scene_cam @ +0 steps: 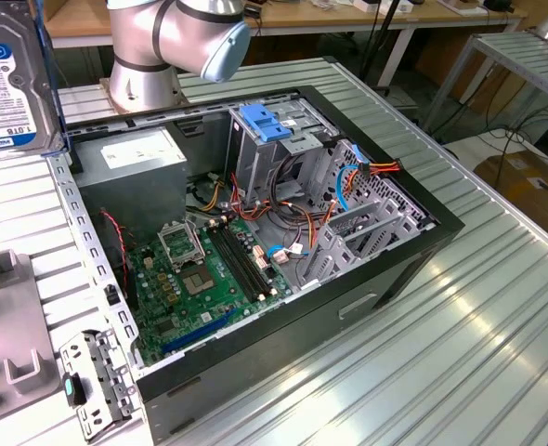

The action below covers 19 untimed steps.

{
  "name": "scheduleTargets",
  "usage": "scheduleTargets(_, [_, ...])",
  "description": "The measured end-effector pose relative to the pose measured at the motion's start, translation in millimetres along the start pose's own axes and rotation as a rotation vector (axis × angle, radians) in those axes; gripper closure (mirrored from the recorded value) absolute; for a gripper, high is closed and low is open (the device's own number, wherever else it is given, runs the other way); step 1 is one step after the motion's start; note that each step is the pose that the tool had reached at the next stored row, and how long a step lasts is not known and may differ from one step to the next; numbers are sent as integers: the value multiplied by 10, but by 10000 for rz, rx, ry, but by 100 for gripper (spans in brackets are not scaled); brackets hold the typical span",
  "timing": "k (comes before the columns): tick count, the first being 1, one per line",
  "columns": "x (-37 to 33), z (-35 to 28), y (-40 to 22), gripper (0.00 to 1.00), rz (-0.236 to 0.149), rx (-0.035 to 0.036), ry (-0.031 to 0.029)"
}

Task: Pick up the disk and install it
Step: 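Pick up the disk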

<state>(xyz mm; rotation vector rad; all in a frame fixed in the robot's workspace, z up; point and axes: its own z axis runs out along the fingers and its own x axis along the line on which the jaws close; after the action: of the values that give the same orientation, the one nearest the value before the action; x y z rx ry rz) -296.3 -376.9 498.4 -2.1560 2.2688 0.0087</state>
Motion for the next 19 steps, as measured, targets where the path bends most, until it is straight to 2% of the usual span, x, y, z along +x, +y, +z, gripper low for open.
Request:
scheduleTargets(16, [-21,3,-454,63,1,0,2])
scheduleTargets(19, [-25,3,-560,63,0,-1,3])
